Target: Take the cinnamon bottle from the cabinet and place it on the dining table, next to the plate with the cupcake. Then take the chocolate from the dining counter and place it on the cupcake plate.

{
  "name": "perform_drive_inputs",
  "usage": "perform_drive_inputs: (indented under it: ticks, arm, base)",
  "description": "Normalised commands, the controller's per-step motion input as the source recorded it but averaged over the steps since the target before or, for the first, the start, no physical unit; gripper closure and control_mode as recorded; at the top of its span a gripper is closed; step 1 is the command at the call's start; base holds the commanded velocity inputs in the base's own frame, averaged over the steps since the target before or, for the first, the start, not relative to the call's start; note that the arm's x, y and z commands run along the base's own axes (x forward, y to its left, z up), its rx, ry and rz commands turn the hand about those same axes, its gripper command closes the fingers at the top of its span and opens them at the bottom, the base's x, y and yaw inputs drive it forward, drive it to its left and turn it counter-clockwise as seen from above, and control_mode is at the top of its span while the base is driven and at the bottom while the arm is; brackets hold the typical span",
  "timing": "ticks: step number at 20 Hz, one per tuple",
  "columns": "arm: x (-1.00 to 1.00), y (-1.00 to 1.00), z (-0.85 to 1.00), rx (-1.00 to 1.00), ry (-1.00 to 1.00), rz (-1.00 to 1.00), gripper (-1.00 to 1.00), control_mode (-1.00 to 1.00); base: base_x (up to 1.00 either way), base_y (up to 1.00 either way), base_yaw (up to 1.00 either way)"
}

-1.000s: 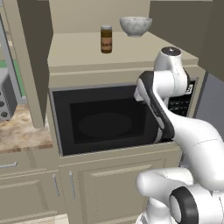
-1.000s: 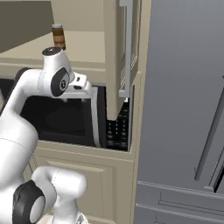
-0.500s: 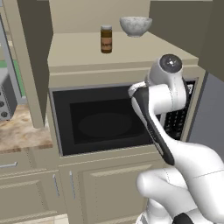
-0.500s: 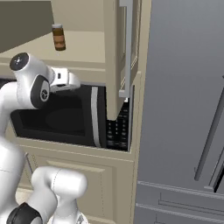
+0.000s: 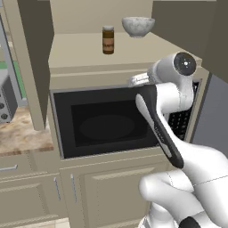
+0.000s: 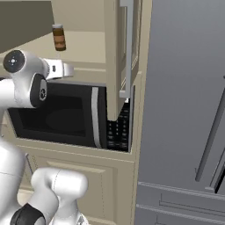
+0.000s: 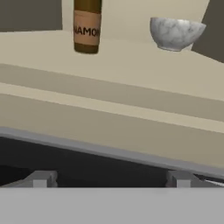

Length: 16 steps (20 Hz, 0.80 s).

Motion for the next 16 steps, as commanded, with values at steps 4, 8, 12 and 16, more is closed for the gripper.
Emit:
perform_drive_inputs:
  ticks: [4, 8, 12, 16]
  arm:
    - [0.01, 0.13, 0.54, 0.03, -0.14, 0.18, -1.0, -1.0]
    - [0.08, 0.16, 0.53, 0.0, -0.15, 0.13, -1.0, -1.0]
    - [0.12, 0.22, 0.54, 0.0, -0.1, 0.03, -1.0, -1.0]
    - [0.19, 0.24, 0.52, 0.0, -0.04, 0.0, -1.0, -1.0]
  base:
    - [0.0, 0.0, 0.0]
    - [0.0, 0.0, 0.0]
    - [0.0, 0.0, 0.0]
    - [0.0, 0.0, 0.0]
